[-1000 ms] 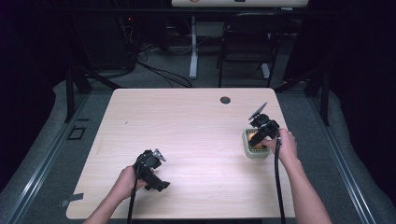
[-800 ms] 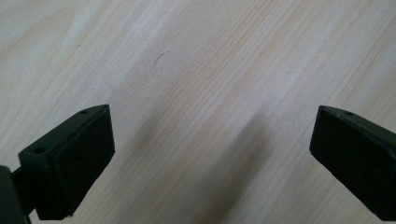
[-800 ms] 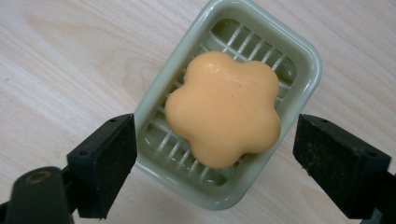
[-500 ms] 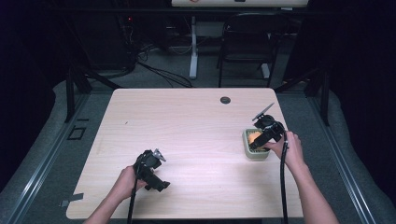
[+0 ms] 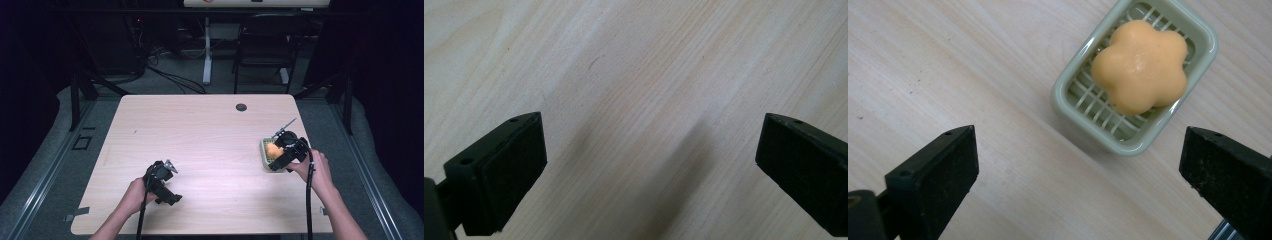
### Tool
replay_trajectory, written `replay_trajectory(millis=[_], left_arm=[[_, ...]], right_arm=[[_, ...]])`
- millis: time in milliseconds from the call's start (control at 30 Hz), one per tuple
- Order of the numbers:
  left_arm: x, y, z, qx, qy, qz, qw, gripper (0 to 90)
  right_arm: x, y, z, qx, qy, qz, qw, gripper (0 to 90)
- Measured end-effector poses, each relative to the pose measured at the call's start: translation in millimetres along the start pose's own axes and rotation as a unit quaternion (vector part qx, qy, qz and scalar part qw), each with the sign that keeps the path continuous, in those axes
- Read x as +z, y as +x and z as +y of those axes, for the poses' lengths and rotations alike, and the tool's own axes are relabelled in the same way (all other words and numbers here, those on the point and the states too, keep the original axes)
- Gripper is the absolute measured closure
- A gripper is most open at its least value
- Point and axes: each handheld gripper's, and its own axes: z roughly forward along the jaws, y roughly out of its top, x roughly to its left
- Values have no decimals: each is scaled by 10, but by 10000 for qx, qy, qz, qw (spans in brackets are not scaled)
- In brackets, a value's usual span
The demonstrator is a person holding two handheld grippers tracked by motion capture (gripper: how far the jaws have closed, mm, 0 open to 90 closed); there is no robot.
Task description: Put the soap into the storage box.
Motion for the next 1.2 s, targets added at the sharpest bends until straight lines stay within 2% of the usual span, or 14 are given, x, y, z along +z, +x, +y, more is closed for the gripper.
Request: replay_trajectory(millis=[133, 233, 333, 433, 567, 633, 667, 900, 1067, 1200], left_arm=[[1, 1, 0, 0, 0, 1, 10000, 0], [1, 0, 1, 8, 4, 5, 10000, 0], [1, -1, 1, 0, 0, 4, 10000, 0], [2, 0, 2, 6, 6, 10, 10000, 0], [3, 0, 2, 7, 7, 8, 10000, 0], [3, -3, 3, 11, 10, 8, 10000, 0], [3, -3, 3, 15, 12, 7, 10000, 0], [1, -2, 3, 8, -2, 26, 10000, 0], [2, -2, 4, 21, 1, 37, 10000, 0], [5, -3, 4, 26, 5, 35, 10000, 0]], right_arm=[[-43, 85, -85, -35, -60, -64, 10000, 20], [-62, 138, -152, -20, -142, 26, 9999, 15], [-92, 160, -205, -127, -59, -10, 9999, 0], [-97, 207, -271, -79, -118, -17, 9999, 0], [-112, 254, -359, -164, -60, -86, 9998, 0], [-92, 286, -410, -93, -152, -35, 9998, 0], [-105, 281, -421, -177, -11, -92, 9998, 0], [-59, 344, -586, -117, -35, -32, 9999, 0], [-63, 378, -685, -178, 61, -74, 9998, 0], [-46, 416, -781, -124, -3, -76, 9999, 0]])
